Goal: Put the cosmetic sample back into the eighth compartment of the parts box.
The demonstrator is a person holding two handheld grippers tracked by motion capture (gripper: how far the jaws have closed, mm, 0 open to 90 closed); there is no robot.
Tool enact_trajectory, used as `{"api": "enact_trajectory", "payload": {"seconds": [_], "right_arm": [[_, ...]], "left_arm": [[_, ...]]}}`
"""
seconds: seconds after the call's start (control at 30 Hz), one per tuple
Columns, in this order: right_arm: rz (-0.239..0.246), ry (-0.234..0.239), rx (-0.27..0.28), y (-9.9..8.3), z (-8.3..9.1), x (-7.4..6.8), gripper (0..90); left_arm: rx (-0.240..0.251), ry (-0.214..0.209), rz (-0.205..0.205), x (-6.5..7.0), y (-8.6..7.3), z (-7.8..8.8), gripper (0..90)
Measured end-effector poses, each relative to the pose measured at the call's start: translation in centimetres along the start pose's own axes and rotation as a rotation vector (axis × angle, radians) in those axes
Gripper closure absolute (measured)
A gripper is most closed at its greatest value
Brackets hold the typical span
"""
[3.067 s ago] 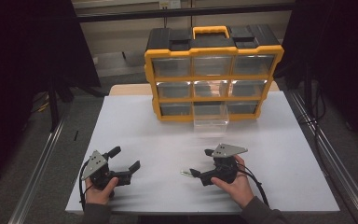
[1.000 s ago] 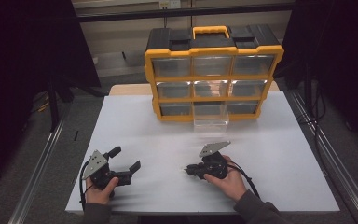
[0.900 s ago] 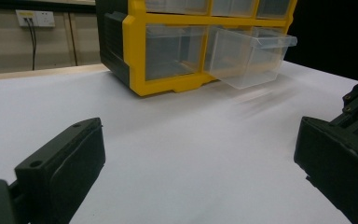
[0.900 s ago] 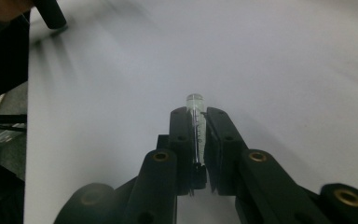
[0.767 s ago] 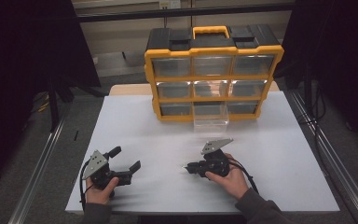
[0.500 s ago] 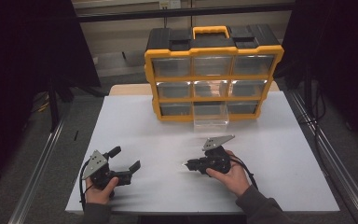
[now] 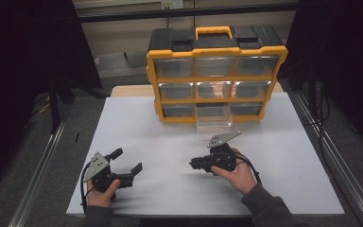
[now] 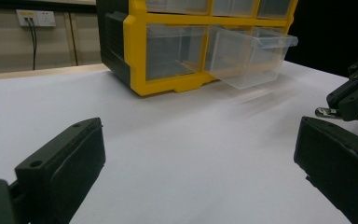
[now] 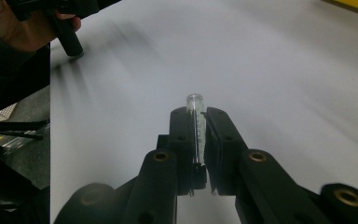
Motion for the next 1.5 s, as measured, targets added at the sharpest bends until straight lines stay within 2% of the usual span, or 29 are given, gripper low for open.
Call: {"api": "enact_trajectory", "payload": {"seconds": [0.57,0.63,0.67,0.87,0.9,1.1,1.5], "right_arm": [[-0.01,0.011,0.009,1.0,0.6,0.6,81.4],[-0.014,0.011,0.011,1.0,0.6,0.6,81.4],[-0.014,0.013,0.011,1.0,0.6,0.6,81.4],[-0.023,0.016,0.017,1.1,0.7,0.7,81.4],[-0.024,0.015,0.017,1.1,0.7,0.8,81.4],[-0.011,0.014,0.012,1.5,0.8,0.9,81.4],[-0.012,0.017,0.016,1.9,1.0,1.1,81.4]], "left_arm": [[-0.002,-0.006,0.0,0.1,0.0,0.0,1.9],[-0.012,-0.004,-0.015,-0.1,0.0,0.1,1.9],[-0.002,-0.007,0.001,0.1,0.0,0.0,1.9],[-0.003,-0.007,-0.002,0.1,0.0,0.0,1.9],[-0.011,-0.003,-0.013,-0.1,0.0,0.1,1.9],[0.002,0.004,0.003,0.0,0.0,0.0,1.9],[0.0,0.003,0.001,0.0,0.0,0.0,2.0]]}}
Point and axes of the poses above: each handheld gripper's, and its own axes: z roughly backward along the jaws, y roughly out of its top, x roughly to its right, the point moved 3 cm from there along -z, roughly forward along the jaws, and after that the axes turned 11 degrees about x, right-handed, at the moved point
